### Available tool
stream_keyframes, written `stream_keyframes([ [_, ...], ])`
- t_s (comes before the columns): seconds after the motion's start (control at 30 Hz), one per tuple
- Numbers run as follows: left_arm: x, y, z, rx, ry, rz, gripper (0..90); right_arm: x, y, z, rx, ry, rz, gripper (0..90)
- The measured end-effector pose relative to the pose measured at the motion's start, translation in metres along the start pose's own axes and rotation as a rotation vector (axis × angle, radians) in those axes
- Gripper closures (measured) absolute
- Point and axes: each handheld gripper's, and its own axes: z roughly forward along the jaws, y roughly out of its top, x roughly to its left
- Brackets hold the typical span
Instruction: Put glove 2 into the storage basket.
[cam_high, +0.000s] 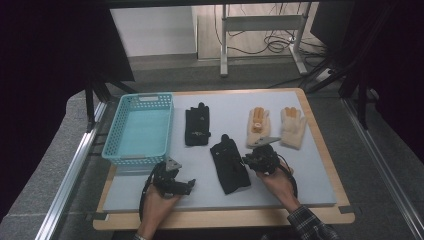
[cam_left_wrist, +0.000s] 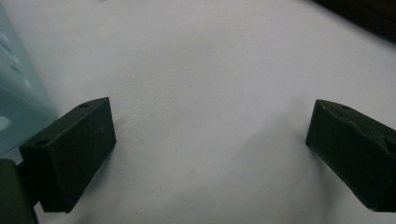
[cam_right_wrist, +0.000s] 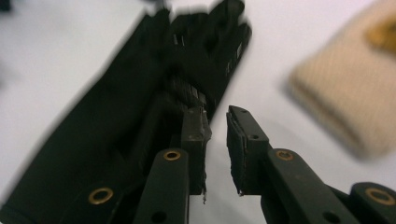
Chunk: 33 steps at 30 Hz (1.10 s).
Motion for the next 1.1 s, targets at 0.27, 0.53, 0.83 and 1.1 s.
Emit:
stream_keyframes([
  [0.27, 0.000, 0.000, 0.000, 0.000, 0.000, 0.000, 1.7, 0.016, -0.018, 0.008, 0.028, 0.059, -0.048, 77.2],
  [0.53, 0.000, 0.000, 0.000, 0.000, 0.000, 0.001, 1.8, 0.031, -0.011, 0.005, 0.009, 0.099, -0.091, 75.6],
  [0.83, 0.000, 0.000, 0.000, -0.001, -0.002, 0.000, 1.8, 0.011, 0.039, 0.020, -0.080, 0.106, -0.053, 70.1],
  [1.1, 0.000, 0.000, 0.000, 0.000, -0.001, 0.002, 1.8, 0.009, 0.088, 0.068, -0.082, 0.122, -0.089, 69.4],
])
